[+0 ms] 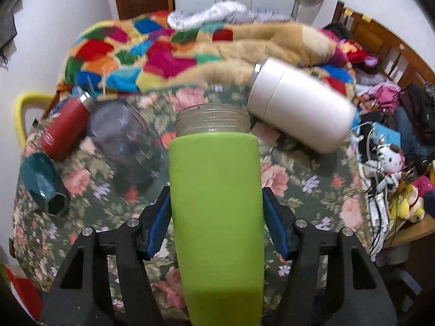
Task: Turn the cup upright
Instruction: 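Rotate the bottle upright with the left tool and set it on the bed, then open the left tool and pull it back from the bottle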
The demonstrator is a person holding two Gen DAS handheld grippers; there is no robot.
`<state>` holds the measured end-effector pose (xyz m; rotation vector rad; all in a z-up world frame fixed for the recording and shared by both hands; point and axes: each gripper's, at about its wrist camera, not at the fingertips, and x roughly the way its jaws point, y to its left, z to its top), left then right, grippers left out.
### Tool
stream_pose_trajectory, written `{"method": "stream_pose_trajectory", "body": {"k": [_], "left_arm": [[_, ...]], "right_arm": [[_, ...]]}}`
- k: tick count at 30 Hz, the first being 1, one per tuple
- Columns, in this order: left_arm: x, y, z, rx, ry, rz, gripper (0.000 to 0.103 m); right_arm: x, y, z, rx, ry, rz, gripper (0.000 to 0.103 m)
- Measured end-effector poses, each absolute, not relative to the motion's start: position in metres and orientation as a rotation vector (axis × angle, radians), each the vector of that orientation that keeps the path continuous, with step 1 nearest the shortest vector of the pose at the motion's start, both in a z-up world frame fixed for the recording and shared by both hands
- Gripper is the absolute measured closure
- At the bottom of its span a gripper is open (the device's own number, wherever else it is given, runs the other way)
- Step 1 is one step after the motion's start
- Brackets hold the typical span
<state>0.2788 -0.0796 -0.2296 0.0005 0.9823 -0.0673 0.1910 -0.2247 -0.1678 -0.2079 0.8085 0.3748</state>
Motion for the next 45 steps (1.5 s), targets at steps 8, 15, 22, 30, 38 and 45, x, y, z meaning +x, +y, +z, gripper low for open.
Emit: {"method": "stream_pose_trajectory", "body": {"k": [8,15,22,30,38,45], "left_arm": [[0.253,-0.072,-0.179,0.003,0.859,-0.104,0.04],[0.276,-0.076,-0.174,0.03,0.828,-0.093,0.04],[0.291,-0.078,-0.195,0.047,0.862,-0.08,0.04],[0.286,-0.08,-0.197,0.063,0.874,-0.081,0.04],[0.281,-0.071,-0.186,0.01,0.9,-0.115,0.038],[0.231,-0.059,-0.137,-0.003,0.784,-0.141,0.038]], "right_arm": [[0.192,-0.22,-0.163,-0.211,0.791,0.372,0.034],[0.196,-0.219,-0.165,-0.203,0.798,0.363,0.034],[0.201,-0.223,-0.166,-0.199,0.803,0.349,0.034],[0.204,-0.225,-0.167,-0.183,0.811,0.34,0.034],[0.195,-0.226,-0.153,-0.157,0.784,0.334,0.034],[0.177,-0.229,-0.121,-0.133,0.703,0.331,0.034]]}}
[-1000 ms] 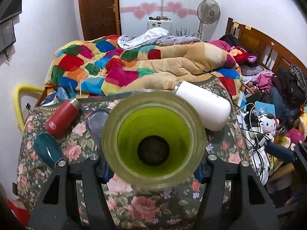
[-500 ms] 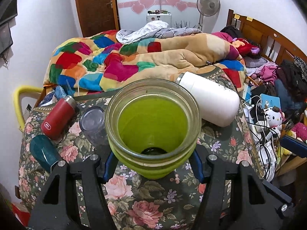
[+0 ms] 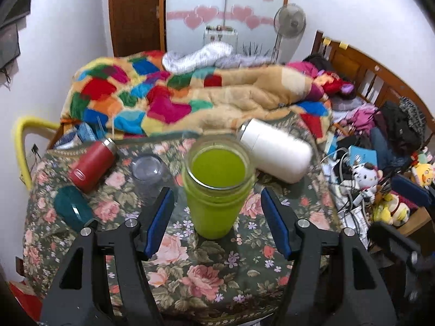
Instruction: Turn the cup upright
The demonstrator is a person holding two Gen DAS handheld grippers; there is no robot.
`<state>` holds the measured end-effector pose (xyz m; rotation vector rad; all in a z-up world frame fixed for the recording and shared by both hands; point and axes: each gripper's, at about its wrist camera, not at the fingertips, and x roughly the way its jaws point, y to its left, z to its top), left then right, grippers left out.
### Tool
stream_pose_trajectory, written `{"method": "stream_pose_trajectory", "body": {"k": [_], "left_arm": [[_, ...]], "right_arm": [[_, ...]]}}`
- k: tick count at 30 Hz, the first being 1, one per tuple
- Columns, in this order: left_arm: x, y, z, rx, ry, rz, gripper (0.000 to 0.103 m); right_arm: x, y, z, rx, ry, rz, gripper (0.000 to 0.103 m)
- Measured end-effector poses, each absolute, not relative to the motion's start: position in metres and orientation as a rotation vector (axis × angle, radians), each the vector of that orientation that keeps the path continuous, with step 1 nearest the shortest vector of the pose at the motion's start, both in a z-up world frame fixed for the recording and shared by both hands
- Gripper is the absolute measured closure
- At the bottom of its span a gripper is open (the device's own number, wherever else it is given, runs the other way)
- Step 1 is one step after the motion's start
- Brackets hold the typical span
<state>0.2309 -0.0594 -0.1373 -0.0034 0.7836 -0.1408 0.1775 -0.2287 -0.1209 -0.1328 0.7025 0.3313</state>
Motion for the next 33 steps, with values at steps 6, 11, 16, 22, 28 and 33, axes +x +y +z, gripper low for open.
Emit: {"method": "stream_pose_trajectory", "body": {"k": [6,11,16,22,28,33], "left_arm": [[0.165,-0.044,-0.077,0.02,0.571,-0.118,0.028],[0.117,-0.031,-0.038,0.013,0.421,-0.088,0.02],[0.07,-0.021,-0.01,-0.013,0.28,-0.058,0.011],[0.031,-0.022,0.002,-0.006,0.173,-0.02,0.001],[0.013,-0.021,0.0,-0.012,0.147,0.018,0.0],[0.01,-0.023,-0.004,-0.011,0.145,0.035,0.0]], "right_arm": [[0.148,-0.231,-0.079,-0.081,0.578,0.345,0.034],[0.117,-0.229,-0.045,-0.049,0.453,0.355,0.034],[0.088,-0.231,-0.02,0.011,0.334,0.385,0.034],[0.062,-0.23,-0.005,0.05,0.226,0.405,0.026],[0.05,-0.223,-0.007,0.052,0.185,0.379,0.009],[0.048,-0.22,-0.012,0.04,0.193,0.372,0.004]]}}
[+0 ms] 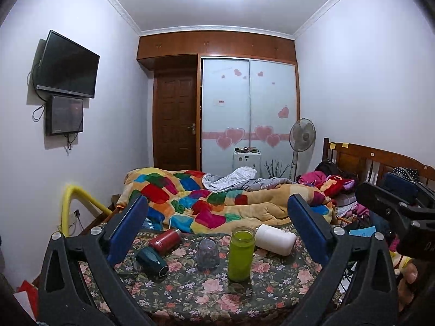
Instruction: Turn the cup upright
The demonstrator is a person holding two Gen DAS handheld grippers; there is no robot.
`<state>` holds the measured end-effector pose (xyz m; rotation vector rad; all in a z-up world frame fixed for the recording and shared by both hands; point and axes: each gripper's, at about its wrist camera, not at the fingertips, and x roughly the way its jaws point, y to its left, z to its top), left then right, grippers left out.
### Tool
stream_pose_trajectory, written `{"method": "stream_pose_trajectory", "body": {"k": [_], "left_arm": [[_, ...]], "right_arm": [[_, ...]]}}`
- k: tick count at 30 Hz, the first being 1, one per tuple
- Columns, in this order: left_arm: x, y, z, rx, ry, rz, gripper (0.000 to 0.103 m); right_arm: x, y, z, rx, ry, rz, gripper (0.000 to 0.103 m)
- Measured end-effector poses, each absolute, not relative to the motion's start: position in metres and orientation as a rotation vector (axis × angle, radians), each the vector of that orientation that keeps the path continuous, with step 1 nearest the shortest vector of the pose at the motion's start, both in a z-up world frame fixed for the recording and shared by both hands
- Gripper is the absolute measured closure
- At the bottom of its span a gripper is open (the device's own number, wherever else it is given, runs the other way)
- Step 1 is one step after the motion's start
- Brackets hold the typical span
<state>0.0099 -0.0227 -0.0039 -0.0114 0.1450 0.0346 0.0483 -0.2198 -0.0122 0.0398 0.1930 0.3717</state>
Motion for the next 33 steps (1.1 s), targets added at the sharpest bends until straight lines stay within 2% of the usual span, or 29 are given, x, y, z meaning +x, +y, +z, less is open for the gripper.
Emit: {"method": "stream_pose_trajectory", "body": {"k": [33], "left_arm": [[0.02,-0.023,-0.02,-0.044,0.185,0.041,0.0]], "right_arm": [[0.046,-0.219,-0.019,0.026,0.246,0.373,0.003]]}}
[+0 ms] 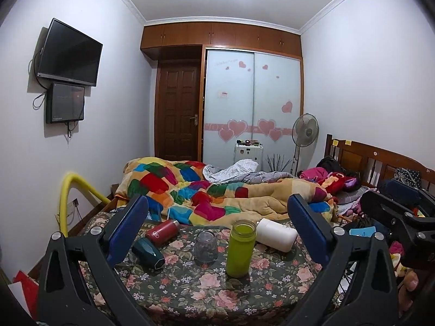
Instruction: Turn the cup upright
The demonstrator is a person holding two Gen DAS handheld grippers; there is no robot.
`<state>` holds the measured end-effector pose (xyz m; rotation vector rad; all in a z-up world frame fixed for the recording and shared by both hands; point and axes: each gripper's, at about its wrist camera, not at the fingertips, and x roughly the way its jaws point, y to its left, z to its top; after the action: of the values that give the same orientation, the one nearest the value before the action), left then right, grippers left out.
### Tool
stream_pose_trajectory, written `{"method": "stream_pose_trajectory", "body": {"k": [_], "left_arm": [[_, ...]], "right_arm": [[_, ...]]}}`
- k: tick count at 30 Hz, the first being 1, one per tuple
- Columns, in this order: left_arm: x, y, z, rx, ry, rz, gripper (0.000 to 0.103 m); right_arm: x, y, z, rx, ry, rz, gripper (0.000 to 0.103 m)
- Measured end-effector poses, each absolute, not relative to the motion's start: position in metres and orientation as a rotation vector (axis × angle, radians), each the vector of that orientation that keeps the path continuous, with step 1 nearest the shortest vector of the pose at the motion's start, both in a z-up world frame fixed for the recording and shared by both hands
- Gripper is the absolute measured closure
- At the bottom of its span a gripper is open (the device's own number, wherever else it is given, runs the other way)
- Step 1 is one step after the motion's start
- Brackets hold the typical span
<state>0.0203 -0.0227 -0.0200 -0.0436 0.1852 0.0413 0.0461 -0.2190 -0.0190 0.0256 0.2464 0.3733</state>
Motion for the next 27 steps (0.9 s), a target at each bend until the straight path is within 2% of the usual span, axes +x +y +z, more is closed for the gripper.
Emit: {"method": "stream_pose_trajectory", "body": {"k": [27], "left_arm": [[0.0209,-0.0275,-0.0155,-0.048,0.187,0.015,0.0]], "right_arm": [[0.0444,-0.2186,-0.0167,0.028,0.242,0.368,0.003]]}}
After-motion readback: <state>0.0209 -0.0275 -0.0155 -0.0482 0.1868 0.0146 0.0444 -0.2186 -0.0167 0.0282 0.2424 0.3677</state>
